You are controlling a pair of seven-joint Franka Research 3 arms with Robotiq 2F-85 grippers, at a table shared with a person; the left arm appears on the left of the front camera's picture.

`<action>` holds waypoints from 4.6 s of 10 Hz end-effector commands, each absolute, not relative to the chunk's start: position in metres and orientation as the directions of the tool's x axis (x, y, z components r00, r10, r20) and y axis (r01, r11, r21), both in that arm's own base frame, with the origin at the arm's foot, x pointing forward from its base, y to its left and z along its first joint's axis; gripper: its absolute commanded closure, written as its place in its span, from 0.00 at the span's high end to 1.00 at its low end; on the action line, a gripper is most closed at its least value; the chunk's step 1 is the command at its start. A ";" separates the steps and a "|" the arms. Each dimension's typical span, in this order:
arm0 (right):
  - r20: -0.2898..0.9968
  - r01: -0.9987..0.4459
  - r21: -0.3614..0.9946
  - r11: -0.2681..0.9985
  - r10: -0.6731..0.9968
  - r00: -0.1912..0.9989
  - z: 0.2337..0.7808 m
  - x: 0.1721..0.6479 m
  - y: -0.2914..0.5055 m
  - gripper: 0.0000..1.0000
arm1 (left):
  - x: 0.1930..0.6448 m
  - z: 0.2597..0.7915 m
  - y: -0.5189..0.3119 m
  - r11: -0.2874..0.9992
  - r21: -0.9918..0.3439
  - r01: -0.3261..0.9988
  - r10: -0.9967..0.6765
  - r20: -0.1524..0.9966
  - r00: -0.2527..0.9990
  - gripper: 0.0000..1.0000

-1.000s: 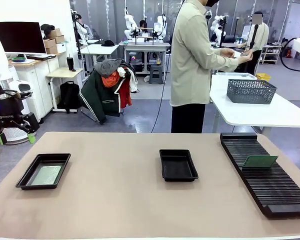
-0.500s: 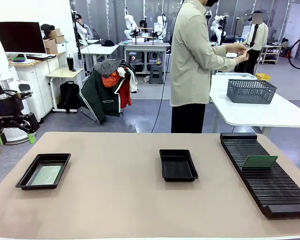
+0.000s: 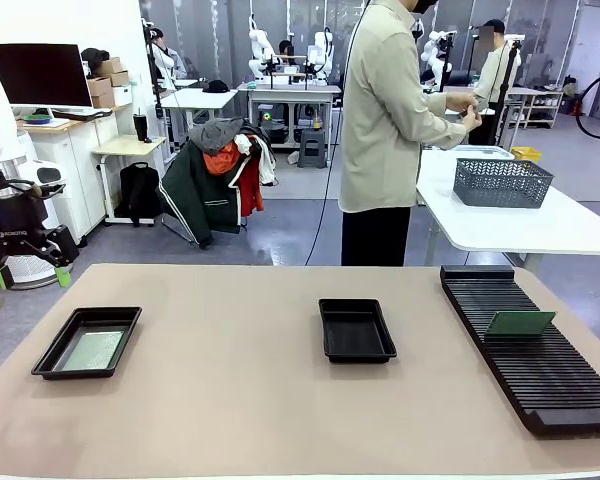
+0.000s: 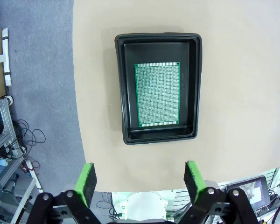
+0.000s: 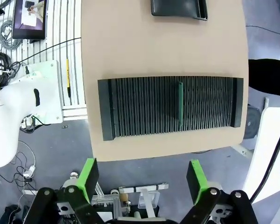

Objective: Inspect and transfer BCBs to ESD trays.
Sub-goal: Pick up the Blank PCB from the PCB Rack and place it in the right ESD tray.

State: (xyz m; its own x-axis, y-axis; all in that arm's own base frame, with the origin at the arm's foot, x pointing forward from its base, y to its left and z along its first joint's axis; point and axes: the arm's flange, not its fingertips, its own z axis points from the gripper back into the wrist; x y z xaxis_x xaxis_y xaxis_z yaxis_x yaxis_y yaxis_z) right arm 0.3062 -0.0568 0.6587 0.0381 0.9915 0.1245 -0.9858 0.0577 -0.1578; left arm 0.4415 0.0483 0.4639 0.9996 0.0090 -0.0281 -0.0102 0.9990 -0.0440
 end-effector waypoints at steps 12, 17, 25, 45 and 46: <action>0.111 -0.973 -0.220 -0.069 0.989 -0.095 0.491 0.391 -0.062 1.00 | 0.442 0.463 0.049 0.999 -0.045 -0.009 0.008 -0.026 1.000 1.00; 0.123 -0.975 -0.207 -0.082 0.986 -0.109 0.431 0.421 -0.062 1.00 | 0.442 0.463 0.049 0.999 -0.045 -0.009 0.008 -0.026 1.000 1.00; 0.118 -0.980 -0.184 -0.070 0.989 -0.093 0.381 0.459 -0.059 1.00 | 0.442 0.463 0.049 0.999 -0.045 -0.009 0.008 -0.026 1.000 1.00; 0.091 -0.986 -0.165 -0.029 0.995 -0.045 0.353 0.462 -0.059 0.80 | 0.442 0.463 0.049 0.999 -0.045 -0.009 0.008 -0.026 1.000 1.00; 0.090 -0.986 -0.165 -0.027 0.995 -0.043 0.353 0.461 -0.060 0.76 | 0.442 0.463 0.049 0.999 -0.045 -0.009 0.008 -0.026 1.000 1.00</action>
State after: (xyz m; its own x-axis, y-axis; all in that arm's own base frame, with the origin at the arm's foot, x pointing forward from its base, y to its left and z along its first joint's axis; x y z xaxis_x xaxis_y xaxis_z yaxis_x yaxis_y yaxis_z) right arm 0.4670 -0.0577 0.3557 -0.0477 0.9959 0.0767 -0.9904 -0.0372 -0.1332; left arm 0.4414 0.0482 0.4640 0.9996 0.0087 -0.0279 -0.0099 0.9990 -0.0440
